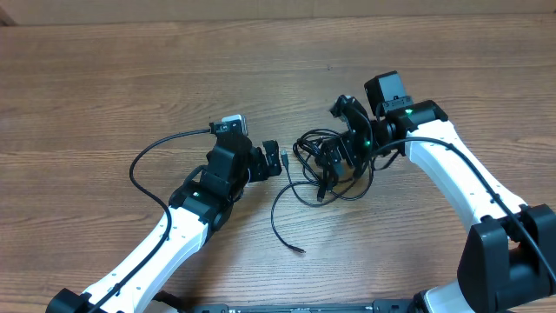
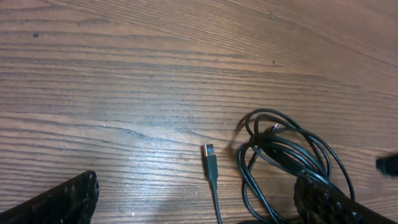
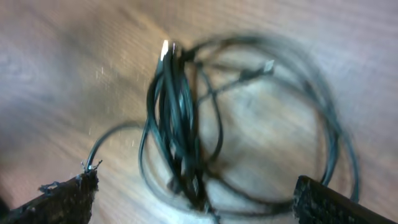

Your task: Untangle cables

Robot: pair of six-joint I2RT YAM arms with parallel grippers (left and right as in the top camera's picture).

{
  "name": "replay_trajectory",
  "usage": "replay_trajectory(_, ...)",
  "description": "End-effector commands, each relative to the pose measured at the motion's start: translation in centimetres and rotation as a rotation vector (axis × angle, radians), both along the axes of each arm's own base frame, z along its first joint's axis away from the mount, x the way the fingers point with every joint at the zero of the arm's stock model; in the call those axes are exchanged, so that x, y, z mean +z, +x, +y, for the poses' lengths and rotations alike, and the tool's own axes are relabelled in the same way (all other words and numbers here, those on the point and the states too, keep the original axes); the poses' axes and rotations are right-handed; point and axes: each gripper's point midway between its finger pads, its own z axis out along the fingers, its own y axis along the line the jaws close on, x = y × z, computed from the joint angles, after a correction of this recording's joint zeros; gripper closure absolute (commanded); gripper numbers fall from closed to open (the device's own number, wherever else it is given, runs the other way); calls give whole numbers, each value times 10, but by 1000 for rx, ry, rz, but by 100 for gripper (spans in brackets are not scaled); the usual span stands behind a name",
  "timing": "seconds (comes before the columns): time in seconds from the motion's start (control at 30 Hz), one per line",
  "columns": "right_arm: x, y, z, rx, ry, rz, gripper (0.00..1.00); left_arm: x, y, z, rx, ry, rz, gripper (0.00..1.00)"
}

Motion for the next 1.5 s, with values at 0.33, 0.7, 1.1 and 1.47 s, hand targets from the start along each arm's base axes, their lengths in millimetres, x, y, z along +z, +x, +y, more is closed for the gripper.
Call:
replay_trajectory(0.33, 21, 61, 8, -22, 21, -286, 4, 1, 2, 0, 4, -8, 2, 1)
replay_trajectory(0.7, -27, 52, 18, 57, -24, -188, 8, 1, 2, 0, 4, -8, 2, 0)
replay_trajectory(1.1, -31, 42, 22, 77, -33, -158, 9, 1, 2, 0, 4, -8, 2, 1)
replay_trajectory(1.47, -35, 36, 20, 78, -42, -129, 13, 1, 2, 0, 4, -8, 2, 1)
